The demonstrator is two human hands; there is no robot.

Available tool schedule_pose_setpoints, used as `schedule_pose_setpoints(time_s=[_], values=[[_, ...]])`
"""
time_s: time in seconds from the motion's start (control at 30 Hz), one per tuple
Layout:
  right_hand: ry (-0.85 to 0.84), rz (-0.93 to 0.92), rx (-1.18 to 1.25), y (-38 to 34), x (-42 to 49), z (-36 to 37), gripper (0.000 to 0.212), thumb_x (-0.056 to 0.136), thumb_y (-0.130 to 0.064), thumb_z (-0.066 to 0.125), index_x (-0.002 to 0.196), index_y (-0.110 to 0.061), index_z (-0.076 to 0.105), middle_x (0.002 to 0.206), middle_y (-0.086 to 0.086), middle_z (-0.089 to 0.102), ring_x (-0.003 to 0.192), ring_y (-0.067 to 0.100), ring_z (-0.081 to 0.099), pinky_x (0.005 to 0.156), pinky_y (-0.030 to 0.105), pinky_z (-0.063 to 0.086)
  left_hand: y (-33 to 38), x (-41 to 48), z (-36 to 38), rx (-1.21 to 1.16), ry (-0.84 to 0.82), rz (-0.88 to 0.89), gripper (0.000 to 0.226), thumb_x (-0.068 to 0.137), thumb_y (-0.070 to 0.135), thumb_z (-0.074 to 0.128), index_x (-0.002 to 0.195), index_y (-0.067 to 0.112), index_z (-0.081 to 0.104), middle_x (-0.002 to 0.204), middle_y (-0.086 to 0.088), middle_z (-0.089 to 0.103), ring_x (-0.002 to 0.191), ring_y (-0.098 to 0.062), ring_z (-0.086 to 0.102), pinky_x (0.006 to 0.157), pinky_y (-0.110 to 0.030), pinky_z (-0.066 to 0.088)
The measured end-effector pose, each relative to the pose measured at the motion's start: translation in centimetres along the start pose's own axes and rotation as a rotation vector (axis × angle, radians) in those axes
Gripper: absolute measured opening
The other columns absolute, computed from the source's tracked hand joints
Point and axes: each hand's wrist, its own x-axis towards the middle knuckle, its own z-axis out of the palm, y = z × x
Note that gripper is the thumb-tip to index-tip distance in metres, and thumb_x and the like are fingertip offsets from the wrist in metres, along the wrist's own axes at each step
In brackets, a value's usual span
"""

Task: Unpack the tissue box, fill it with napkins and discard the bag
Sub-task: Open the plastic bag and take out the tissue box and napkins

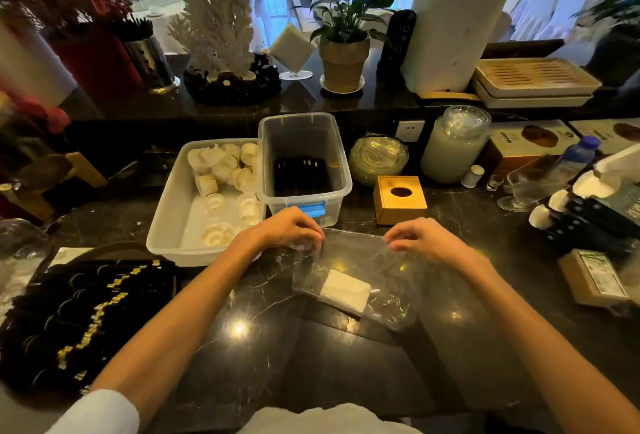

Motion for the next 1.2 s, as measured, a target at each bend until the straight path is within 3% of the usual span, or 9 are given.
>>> schedule_pose_setpoints(time_s=[0.27,0.4,0.47,0.57,0.67,0.77,0.87,1.0,1.2], values=[[0.063,-0.057,0.022,-0.7,-3.7,-8.1,0.015,0.085,-0.026,0.071,0.091,-0.039,0.074,0.09,-0.018,0.074,0.091,-0.009,0.065,0.078,0.016,0.049,4.5,-1.5,-2.7,-0.209,0.22,0.143,0.014,0.089,0.018,0.065,0.098,0.021,0.076,0.093,0.0,0.077,0.087,-0.014,0.074,0.076,-0.018,0.058],[0.102,-0.168,0.058,-2.9,-6.6,-14.0,0.024,0.075,-0.052,0.064,0.094,-0.043,0.076,0.094,-0.025,0.074,0.092,-0.009,0.067,0.073,0.006,0.05,9.6,-2.0,-5.0,-0.273,0.329,0.263,0.016,0.091,0.011,0.062,0.099,0.013,0.075,0.091,-0.003,0.078,0.083,-0.017,0.075,0.073,-0.018,0.058],[0.142,-0.166,0.027,-3.4,-6.5,-17.2,0.021,0.078,-0.048,0.065,0.095,-0.041,0.075,0.095,-0.021,0.075,0.093,-0.006,0.067,0.074,0.013,0.055,12.3,-1.3,-5.9,-0.318,0.372,0.26,0.017,0.092,0.008,0.06,0.101,0.007,0.074,0.09,-0.008,0.078,0.082,-0.021,0.076,0.072,-0.022,0.059],[0.429,-0.08,-0.204,-3.1,-4.4,-20.3,0.022,0.09,-0.032,0.065,0.111,-0.03,0.072,0.107,-0.003,0.074,0.104,0.013,0.065,0.091,0.038,0.054,16.4,1.1,-5.7,-0.306,0.471,0.201,0.017,0.091,0.011,0.062,0.101,0.003,0.074,0.092,-0.016,0.077,0.085,-0.028,0.074,0.076,-0.036,0.061],[0.778,0.221,-0.239,-3.8,-2.1,-20.7,0.047,0.096,-0.049,0.048,0.121,-0.013,0.065,0.117,0.019,0.068,0.111,0.038,0.059,0.091,0.047,0.048,20.4,3.2,-3.8,-0.282,0.66,0.224,0.014,0.092,0.012,0.063,0.093,0.005,0.076,0.082,-0.015,0.076,0.071,-0.026,0.073,0.063,-0.037,0.061],[0.675,0.423,-0.054,-5.7,0.0,-20.3,0.082,0.091,-0.07,0.032,0.129,-0.002,0.054,0.131,0.027,0.057,0.122,0.044,0.053,0.1,0.05,0.041,23.4,4.6,-1.0,-0.019,0.839,0.259,0.018,0.092,0.017,0.064,0.087,0.007,0.078,0.08,-0.011,0.077,0.071,-0.028,0.074,0.064,-0.043,0.06],[0.544,0.368,0.085,-7.7,1.9,-20.6,0.098,0.086,-0.074,0.039,0.152,-0.005,0.018,0.148,0.026,0.042,0.129,0.045,0.047,0.103,0.054,0.043,25.8,5.5,1.8,0.28,0.952,0.224,0.024,0.095,0.026,0.056,0.093,0.013,0.076,0.086,-0.008,0.078,0.08,-0.027,0.073,0.072,-0.042,0.056],[0.274,0.17,0.149,-9.8,3.5,-21.5,0.098,0.087,-0.033,0.068,0.156,-0.015,0.001,0.146,0.021,0.045,0.114,0.038,0.059,0.08,0.046,0.057,28.7,6.9,5.0,0.459,0.944,0.056,0.028,0.1,0.029,0.041,0.1,0.013,0.064,0.092,-0.012,0.073,0.085,-0.032,0.069,0.074,-0.043,0.054],[0.129,-0.114,-0.128,-11.9,2.3,-22.6,0.084,0.085,-0.003,0.063,0.155,-0.016,0.018,0.129,0.014,0.063,0.096,0.022,0.062,0.074,0.028,0.053,30.2,5.9,6.6,0.074,0.838,0.11,0.034,0.091,0.051,0.047,0.1,0.022,0.062,0.097,-0.003,0.072,0.086,-0.021,0.069,0.073,-0.041,0.058]])
